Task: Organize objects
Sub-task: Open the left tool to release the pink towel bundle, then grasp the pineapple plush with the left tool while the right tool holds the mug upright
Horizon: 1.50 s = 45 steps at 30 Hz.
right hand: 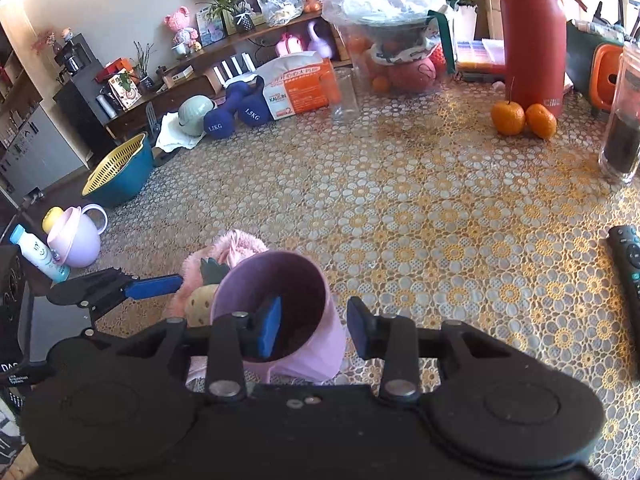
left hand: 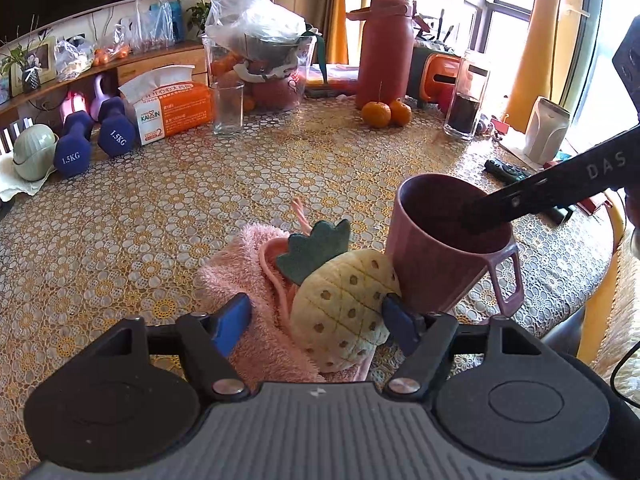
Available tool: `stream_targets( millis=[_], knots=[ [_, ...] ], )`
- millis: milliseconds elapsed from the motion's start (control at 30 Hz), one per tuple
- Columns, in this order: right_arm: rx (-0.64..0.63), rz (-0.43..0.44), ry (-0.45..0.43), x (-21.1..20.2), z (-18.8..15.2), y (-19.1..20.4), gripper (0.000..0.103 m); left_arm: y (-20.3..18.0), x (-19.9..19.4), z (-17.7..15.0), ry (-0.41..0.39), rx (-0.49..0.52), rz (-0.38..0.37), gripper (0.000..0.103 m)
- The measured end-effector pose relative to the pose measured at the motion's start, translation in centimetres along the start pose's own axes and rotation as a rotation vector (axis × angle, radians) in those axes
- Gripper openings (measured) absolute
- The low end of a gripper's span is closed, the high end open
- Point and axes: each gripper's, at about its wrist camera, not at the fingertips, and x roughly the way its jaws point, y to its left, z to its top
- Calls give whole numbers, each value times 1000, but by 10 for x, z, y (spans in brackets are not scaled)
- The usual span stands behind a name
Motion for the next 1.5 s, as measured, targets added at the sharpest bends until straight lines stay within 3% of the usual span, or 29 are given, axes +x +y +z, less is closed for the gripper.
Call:
stream_targets(
  millis=[67, 100, 300, 467, 567, 667, 767, 867, 1000, 1133, 1200, 1267, 1500],
  knots=[
    [-6, -16, 9, 4, -3, 2, 32, -3, 0, 0, -1, -3, -9, 43],
    [-15, -28, 10, 7, -4, 4, 25, -5, -1, 0, -4, 0, -5, 43],
    [-102, -89, -17, 10, -13, 9, 7, -6, -13, 0, -27, -15, 8, 31],
    [-200, -100, -42, 7, -21, 12, 6, 1, -34, 6, -86, -96, -51, 25],
    [-210, -100, -51, 8, -21, 14, 6, 7, -44, 9, -104, -161, -115, 16],
    [-223, -108, -61, 8, -24, 19, 6, 3, -44, 10, -105, -156, -128, 16],
    [-253, -111, -78, 8, -26, 27, 6, -3, -27, 4, -51, -139, -115, 16],
    [-282, -120, -87, 9, -27, 33, 6, -6, -14, -4, -9, -114, -65, 16],
    [-300, -139, -89, 10, -28, 32, 7, -6, -22, -11, -25, -74, -57, 16],
    [-304, -150, -98, 9, -31, 27, 7, -1, -28, -11, -35, -65, -36, 22],
    [-295, -145, -101, 9, -32, 26, 8, 3, -26, -9, -29, -73, -28, 37],
    [-295, -144, -103, 9, -32, 25, 8, 5, -25, -9, -43, -75, -20, 65],
    [-325, -161, -104, 11, -38, 22, 10, 0, 0, -3, -17, -1, -51, 67]
  ],
)
